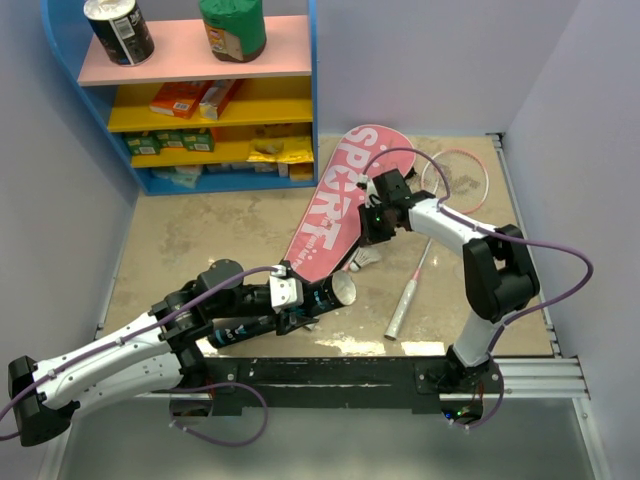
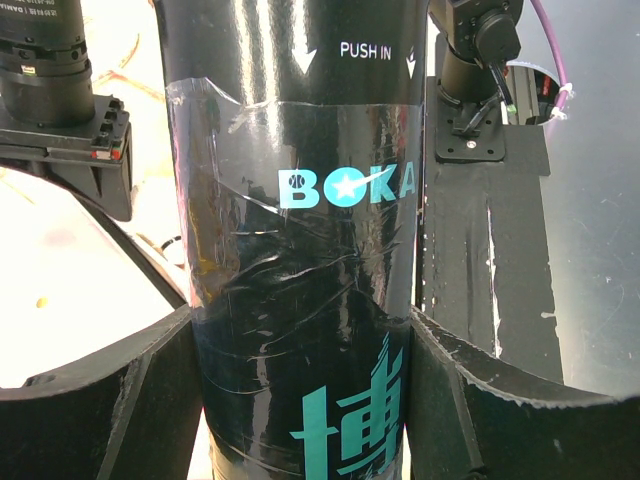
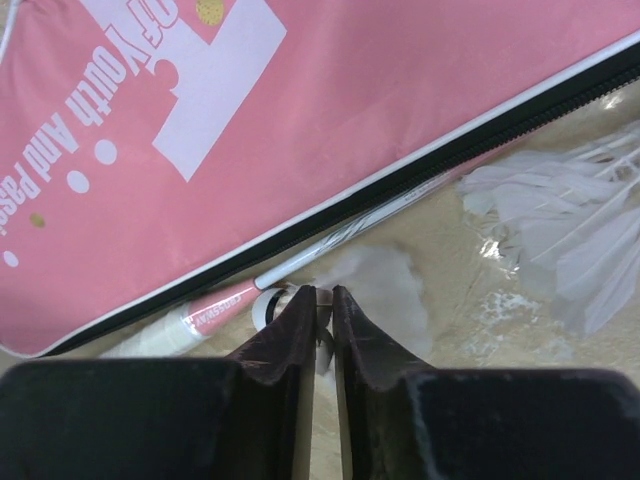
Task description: Pack up the badminton gear
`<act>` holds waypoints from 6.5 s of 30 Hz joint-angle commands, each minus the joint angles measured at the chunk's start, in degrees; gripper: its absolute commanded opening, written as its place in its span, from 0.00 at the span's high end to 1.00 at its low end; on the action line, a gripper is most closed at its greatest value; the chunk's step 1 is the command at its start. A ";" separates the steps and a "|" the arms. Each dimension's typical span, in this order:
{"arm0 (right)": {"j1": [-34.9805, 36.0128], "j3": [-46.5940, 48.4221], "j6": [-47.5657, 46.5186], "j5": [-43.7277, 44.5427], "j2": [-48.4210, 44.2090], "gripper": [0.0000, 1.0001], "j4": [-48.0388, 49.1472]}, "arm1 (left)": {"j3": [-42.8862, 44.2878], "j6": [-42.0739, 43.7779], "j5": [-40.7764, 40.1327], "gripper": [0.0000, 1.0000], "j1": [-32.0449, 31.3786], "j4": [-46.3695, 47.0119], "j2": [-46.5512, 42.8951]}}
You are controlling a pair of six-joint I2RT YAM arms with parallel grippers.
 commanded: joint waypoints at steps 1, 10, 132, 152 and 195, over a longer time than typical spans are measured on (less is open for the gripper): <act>-0.08 -1.18 -0.13 -3.46 -2.00 0.92 -0.62 | 1.25 -1.06 1.47 1.00 -0.11 2.89 -0.91; 0.01 -1.98 2.50 -4.25 -9.29 1.00 -2.54 | 1.25 -1.14 1.21 1.00 -0.11 2.80 -1.26; 29.46 -0.04 30.35 34.66 -46.48 0.44 -8.79 | -0.51 -4.48 -7.06 1.00 4.63 11.24 -5.13; 8.71 -22.80 59.43 34.24 -29.53 0.32 16.93 | 0.46 -5.54 -6.97 1.00 4.72 10.01 -7.50; -7.20 -22.54 63.33 30.20 -9.30 0.54 36.47 | 0.46 -7.47 -2.14 1.00 8.24 11.24 -6.71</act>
